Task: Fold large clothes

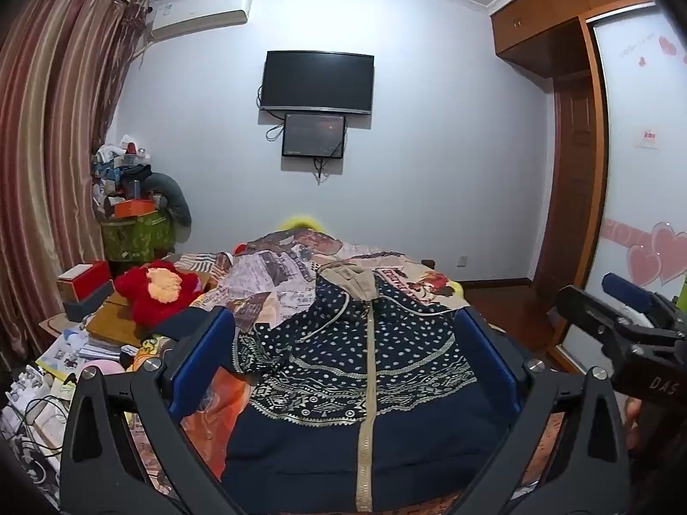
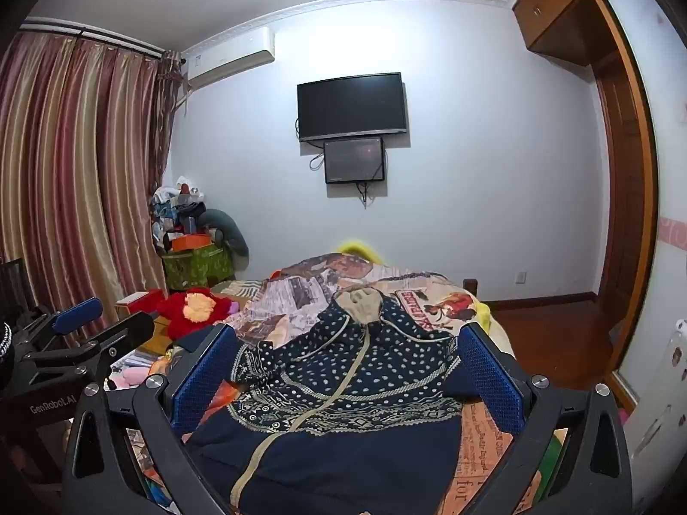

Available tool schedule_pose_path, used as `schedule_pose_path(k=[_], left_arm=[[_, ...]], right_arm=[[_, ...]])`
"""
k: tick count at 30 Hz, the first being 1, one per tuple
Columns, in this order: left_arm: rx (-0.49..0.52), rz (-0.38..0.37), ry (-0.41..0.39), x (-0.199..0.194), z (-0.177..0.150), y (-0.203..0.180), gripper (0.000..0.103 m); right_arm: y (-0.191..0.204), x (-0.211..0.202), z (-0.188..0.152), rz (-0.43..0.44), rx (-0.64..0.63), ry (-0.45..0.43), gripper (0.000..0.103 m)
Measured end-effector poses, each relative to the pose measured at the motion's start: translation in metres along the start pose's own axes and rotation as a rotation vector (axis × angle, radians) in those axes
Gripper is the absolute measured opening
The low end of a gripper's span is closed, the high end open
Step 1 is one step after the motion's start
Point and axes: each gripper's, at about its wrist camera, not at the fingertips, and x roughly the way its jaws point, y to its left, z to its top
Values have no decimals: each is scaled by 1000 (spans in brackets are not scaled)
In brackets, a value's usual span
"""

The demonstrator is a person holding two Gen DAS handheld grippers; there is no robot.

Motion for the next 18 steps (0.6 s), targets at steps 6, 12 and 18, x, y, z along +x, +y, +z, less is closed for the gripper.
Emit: schedule_pose_path(k=[6, 12, 18], left_arm=[[18, 1, 36, 3, -2, 3, 103], [24, 3, 27, 5, -4, 1, 103], [26, -2, 13, 3, -5, -1, 103]], right_arm=[[0, -2, -1, -2, 1, -6, 103], [1, -2, -2, -1, -2, -2, 103], [1, -1, -2, -1, 0, -2, 103]])
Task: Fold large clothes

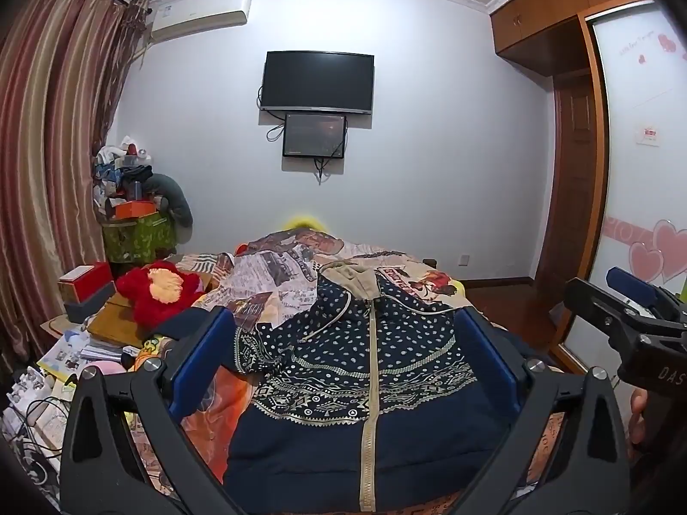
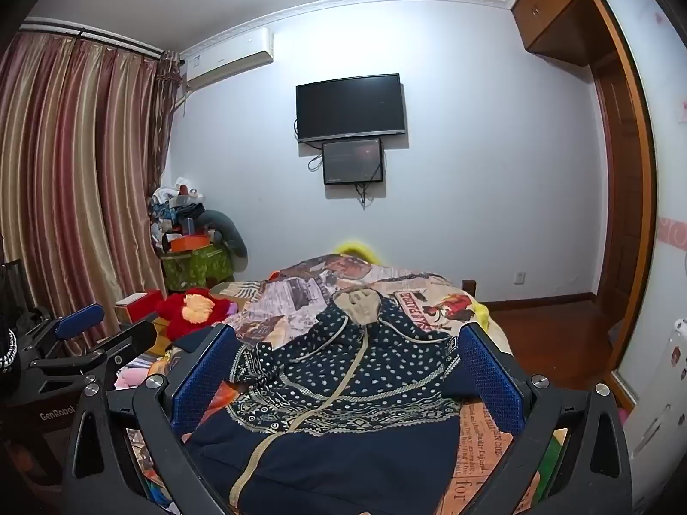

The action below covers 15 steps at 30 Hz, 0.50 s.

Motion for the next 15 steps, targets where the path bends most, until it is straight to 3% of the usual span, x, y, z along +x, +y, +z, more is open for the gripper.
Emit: schedule_pose_path(k=[15], left_arm=[[1, -16, -10, -10, 6, -3, 103]], right_arm=[[0, 1, -1, 0, -1, -1, 103]])
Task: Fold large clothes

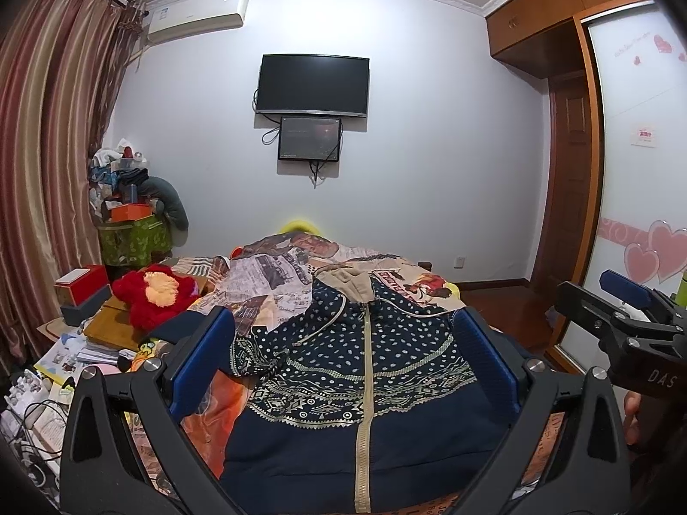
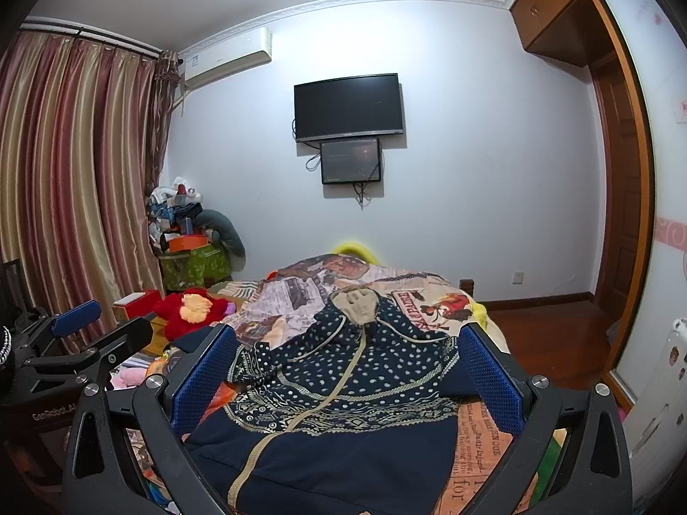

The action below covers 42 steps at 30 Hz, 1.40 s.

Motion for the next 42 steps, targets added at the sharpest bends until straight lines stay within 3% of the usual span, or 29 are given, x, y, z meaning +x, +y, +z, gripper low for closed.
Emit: schedule_pose_path(k=[42], left_arm=[[-5, -11, 5, 1, 1, -4, 103]], right_arm=[[-2, 2, 2, -2, 3, 2, 103]])
